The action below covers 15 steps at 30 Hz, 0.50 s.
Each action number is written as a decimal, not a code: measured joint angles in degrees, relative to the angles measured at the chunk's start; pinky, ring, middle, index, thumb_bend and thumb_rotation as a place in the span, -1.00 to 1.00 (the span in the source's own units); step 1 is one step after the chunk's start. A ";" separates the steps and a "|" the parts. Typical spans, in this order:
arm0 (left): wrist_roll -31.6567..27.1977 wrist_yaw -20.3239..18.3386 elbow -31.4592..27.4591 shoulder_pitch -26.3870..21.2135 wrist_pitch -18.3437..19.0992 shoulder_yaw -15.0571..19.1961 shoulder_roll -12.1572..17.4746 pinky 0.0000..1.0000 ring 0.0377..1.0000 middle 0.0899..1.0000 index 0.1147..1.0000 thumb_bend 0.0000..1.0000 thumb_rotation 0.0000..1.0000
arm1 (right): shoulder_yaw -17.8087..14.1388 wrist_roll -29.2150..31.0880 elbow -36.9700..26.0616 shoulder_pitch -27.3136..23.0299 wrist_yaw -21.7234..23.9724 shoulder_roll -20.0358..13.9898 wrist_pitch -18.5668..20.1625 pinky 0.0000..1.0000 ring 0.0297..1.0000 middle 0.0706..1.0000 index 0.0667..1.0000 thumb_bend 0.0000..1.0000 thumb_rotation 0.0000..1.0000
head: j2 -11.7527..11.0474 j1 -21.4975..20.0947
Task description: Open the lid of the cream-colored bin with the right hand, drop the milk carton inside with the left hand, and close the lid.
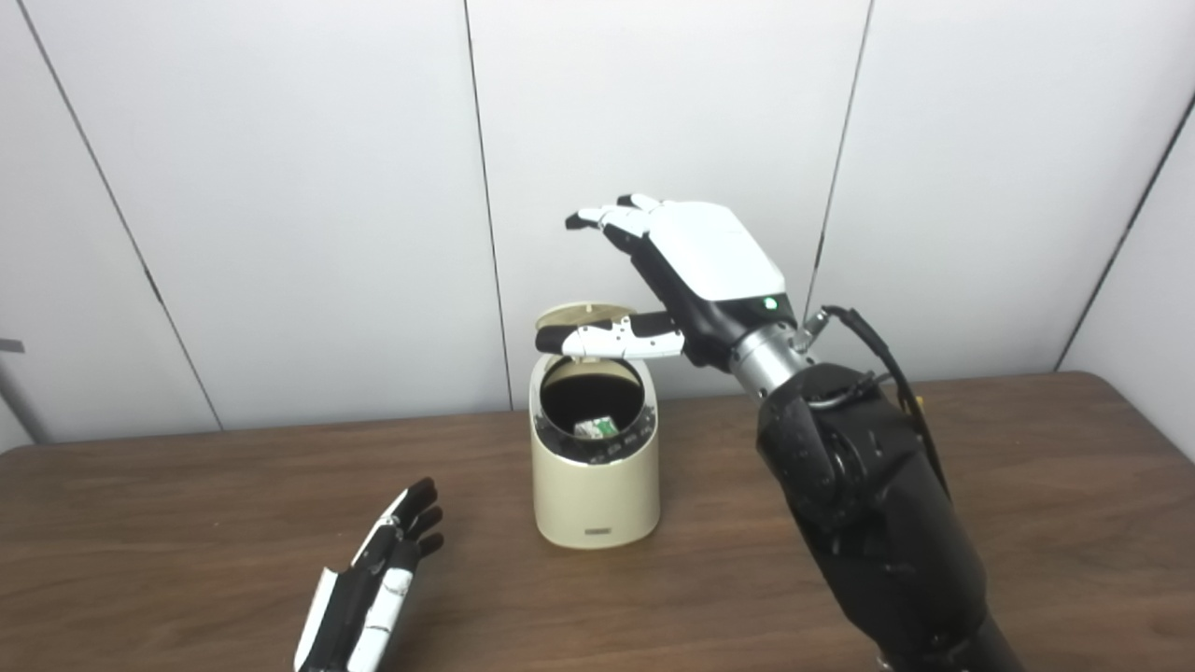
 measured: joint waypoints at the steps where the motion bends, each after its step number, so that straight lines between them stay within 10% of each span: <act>1: 0.32 -0.07 0.00 0.00 -0.02 0.10 -0.20 0.73 0.80 0.83 0.83 0.24 0.66 | 0.14 0.01 0.69 -0.18 0.06 -0.18 -0.08 0.83 0.77 0.60 0.52 0.54 0.79 | -0.09 0.09; 15: 1.23 -1.23 0.00 0.01 -0.01 1.59 -1.85 0.76 0.80 0.83 0.84 0.24 0.65 | 4.68 -3.23 3.26 0.00 3.48 -2.27 -0.42 0.68 0.71 0.57 0.49 0.54 0.88 | 0.18 0.44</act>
